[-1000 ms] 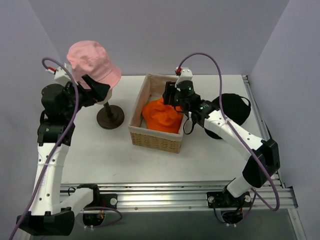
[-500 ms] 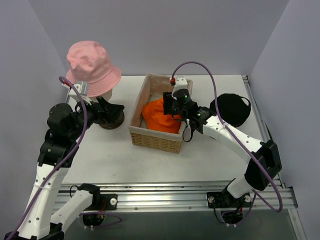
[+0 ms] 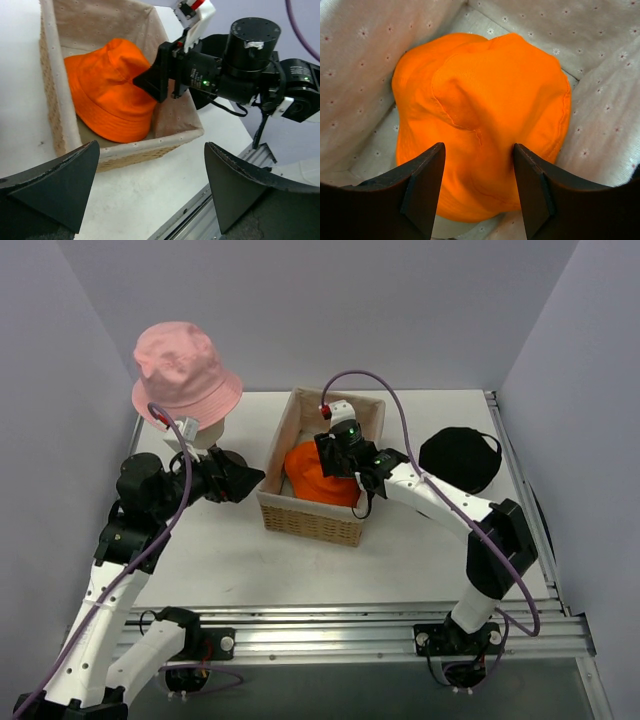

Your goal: Stack the hats

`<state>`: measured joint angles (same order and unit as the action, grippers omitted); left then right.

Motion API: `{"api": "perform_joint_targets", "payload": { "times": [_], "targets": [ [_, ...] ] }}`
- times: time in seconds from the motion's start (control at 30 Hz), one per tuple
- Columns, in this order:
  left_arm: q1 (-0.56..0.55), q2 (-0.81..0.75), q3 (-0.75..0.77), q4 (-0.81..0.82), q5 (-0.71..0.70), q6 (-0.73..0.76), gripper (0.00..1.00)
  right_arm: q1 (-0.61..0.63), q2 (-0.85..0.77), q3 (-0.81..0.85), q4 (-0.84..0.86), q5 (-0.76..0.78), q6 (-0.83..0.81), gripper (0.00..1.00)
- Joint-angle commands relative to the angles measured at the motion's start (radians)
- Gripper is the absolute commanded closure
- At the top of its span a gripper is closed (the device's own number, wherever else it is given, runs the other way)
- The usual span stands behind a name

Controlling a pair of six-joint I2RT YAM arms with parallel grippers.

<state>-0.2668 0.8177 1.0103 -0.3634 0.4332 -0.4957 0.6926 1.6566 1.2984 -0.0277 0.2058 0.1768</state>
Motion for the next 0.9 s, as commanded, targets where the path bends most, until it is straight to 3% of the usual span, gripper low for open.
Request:
{"api": "perform_joint_targets", "payload": {
  "times": [0.0, 0.13, 0.23, 0.27, 0.3, 0.37, 0.6, 0.87],
  "targets": [
    [-0.003, 0.015, -0.009, 0.133, 0.076, -0.066, 0.05, -0.01, 0.022, 0.055, -0.038, 0.033, -0.042, 0.48],
    [-0.005, 0.026, -0.036, 0.199, 0.081, -0.106, 0.05, -0.03, 0.028, 0.044, -0.003, 0.034, -0.04, 0.53],
    [-0.005, 0.049, -0.027, 0.207, 0.079, -0.109, 0.05, -0.056, 0.042, 0.082, 0.006, 0.007, -0.037, 0.65],
    [-0.005, 0.058, -0.026, 0.208, 0.079, -0.112, 0.04, -0.059, 0.048, 0.094, 0.003, 0.013, -0.039, 0.7],
    [-0.005, 0.063, -0.024, 0.219, 0.078, -0.116, 0.04, -0.061, 0.057, 0.11, -0.006, 0.015, -0.042, 0.85],
    [-0.005, 0.072, -0.033, 0.237, 0.081, -0.132, 0.04, -0.071, 0.066, 0.159, -0.017, 0.018, -0.046, 1.0],
    [-0.012, 0.152, -0.009, 0.346, 0.104, -0.188, 0.0, -0.087, 0.005, 0.34, -0.063, -0.034, -0.02, 1.0],
    [-0.054, 0.282, 0.132, 0.383, 0.079, -0.233, 0.0, -0.108, -0.093, 0.466, -0.057, -0.051, 0.007, 1.0]
  ]
}}
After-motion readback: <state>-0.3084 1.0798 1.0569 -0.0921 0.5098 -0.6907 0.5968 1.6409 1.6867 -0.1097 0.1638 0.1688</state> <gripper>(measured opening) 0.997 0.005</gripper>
